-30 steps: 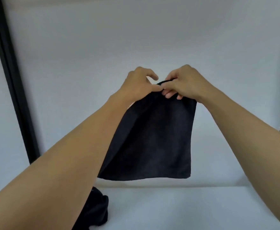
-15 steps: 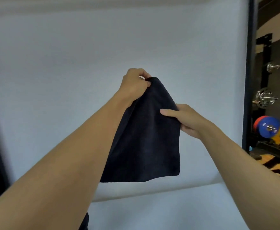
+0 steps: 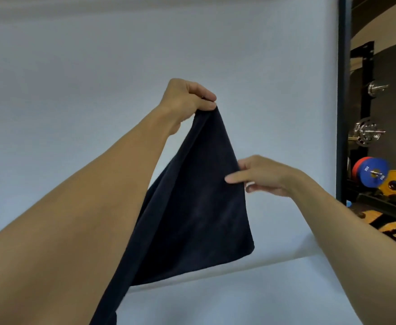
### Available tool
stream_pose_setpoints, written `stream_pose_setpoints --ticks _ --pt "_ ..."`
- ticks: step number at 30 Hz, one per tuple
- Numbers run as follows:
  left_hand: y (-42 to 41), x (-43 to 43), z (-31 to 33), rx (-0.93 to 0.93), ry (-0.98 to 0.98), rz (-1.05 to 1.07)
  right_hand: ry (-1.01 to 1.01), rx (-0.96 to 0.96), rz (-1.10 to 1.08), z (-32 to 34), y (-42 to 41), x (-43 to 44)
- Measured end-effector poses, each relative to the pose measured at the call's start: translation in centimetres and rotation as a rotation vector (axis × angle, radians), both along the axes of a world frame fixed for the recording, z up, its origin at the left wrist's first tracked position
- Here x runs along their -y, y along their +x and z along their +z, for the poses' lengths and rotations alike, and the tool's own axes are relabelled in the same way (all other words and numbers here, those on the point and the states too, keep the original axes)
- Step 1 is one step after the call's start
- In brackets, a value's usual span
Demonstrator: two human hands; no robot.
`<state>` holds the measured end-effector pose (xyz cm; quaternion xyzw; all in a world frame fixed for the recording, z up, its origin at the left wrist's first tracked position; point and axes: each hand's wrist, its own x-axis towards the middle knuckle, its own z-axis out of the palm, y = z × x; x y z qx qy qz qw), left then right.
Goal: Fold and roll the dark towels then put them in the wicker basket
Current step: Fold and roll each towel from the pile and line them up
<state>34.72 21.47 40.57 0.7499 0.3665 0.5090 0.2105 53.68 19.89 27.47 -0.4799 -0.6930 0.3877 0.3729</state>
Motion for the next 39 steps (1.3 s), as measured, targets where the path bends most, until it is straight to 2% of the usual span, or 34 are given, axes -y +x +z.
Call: stream_pose_setpoints --ticks 4,6,9,13,16,19,23,26,28,31,35,39 --pt "0.7 -1.2 2.5 0.020 0.093 0.037 -0.087 0.191 -0.030 -0.1 2.8 -0.9" --pt "0.5 -2.0 4.0 0.048 0.142 0.069 -0.059 0.264 -0.074 1.8 4.1 -1.5" --pt "-0.6 -3.0 6.9 0.126 0.187 0.132 0.175 0.241 -0.279 6.3 5.8 -2.7" --pt "-2.5 -3.8 11.4 0.273 0.208 0.177 0.489 0.010 -0.500 14.4 7.0 -4.3" --pt "-3.6 -4.1 14.0 0.428 0.212 0.129 0.702 0.142 -0.571 19.6 7.3 -5.2" --pt "-4.5 -4.6 15.4 0.506 0.228 0.157 0.794 0.300 -0.662 23.3 7.0 -6.0" --pt "-5.2 -5.7 16.6 0.605 0.215 0.138 0.836 0.314 -0.804 26.9 5.8 -7.2" --pt "-5.6 -6.4 17.5 0.676 0.234 0.132 0.974 0.161 -0.766 28.4 5.5 -7.5" --pt "-6.1 -6.4 17.5 0.730 0.263 0.131 1.117 0.207 -0.755 28.6 5.7 -7.6" --pt "-6.6 -5.9 16.5 0.764 0.290 0.111 1.230 0.271 -0.776 28.2 5.8 -7.1" --pt "-6.8 -4.2 13.8 0.711 0.284 0.115 1.227 0.129 -0.795 26.9 6.1 -5.4" --pt "-7.1 -0.5 11.6 0.682 0.242 0.116 1.167 0.086 -0.780 25.0 5.9 -1.7"
